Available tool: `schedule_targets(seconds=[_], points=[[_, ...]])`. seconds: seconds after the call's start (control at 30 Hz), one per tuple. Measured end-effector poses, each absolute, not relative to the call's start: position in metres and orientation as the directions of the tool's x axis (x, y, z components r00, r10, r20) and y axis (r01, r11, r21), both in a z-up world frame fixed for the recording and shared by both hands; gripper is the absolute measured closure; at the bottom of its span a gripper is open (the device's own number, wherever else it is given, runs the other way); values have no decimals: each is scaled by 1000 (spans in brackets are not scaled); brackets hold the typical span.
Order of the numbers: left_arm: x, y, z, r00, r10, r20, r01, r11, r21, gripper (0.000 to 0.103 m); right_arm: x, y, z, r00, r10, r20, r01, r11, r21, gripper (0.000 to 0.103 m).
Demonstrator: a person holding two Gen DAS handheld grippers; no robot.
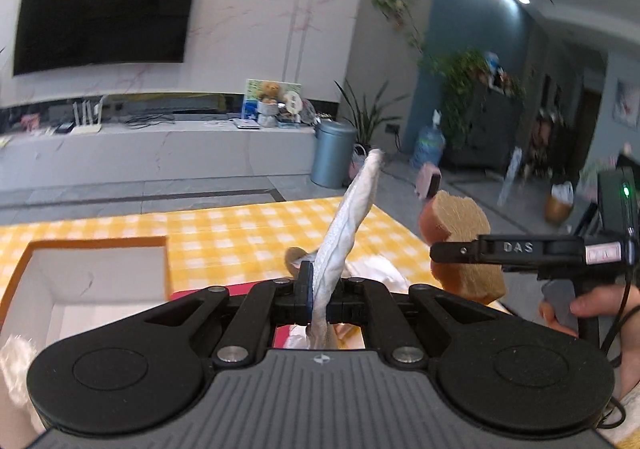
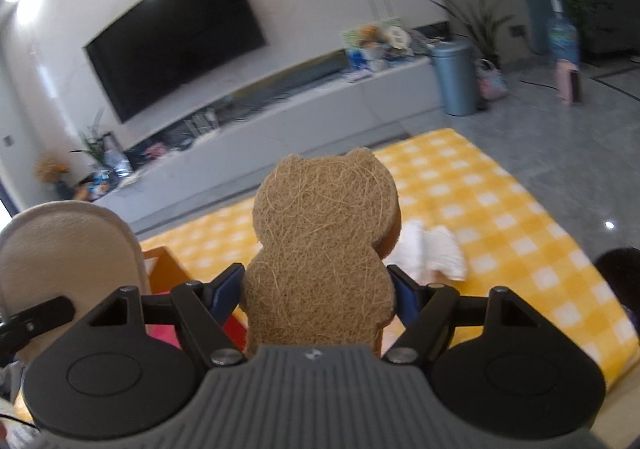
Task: Organize soft objects
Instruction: 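Lift the beige pad and sponge and carry both toward the box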
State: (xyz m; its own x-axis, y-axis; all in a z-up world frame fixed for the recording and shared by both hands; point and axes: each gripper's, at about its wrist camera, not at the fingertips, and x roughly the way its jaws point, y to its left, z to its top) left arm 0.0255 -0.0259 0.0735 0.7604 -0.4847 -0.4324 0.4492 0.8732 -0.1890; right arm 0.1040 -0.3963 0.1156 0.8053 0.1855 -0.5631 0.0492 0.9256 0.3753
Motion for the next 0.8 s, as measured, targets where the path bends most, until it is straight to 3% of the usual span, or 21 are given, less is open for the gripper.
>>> schedule_targets(seconds=[0.4, 0.6, 0.8], points=[[24, 72, 81, 851, -397, -343, 279, 896, -345, 97, 113, -318, 129, 740, 480, -471, -228, 838, 495, 29], [23, 101, 70, 874, -349, -339, 209, 899, -386, 97, 120, -258, 126, 634, 615, -469, -347, 768, 539, 29], [24, 136, 58, 883, -337, -326, 159, 869, -469, 97, 128, -196, 111, 546, 649, -530, -385, 756, 529, 29]])
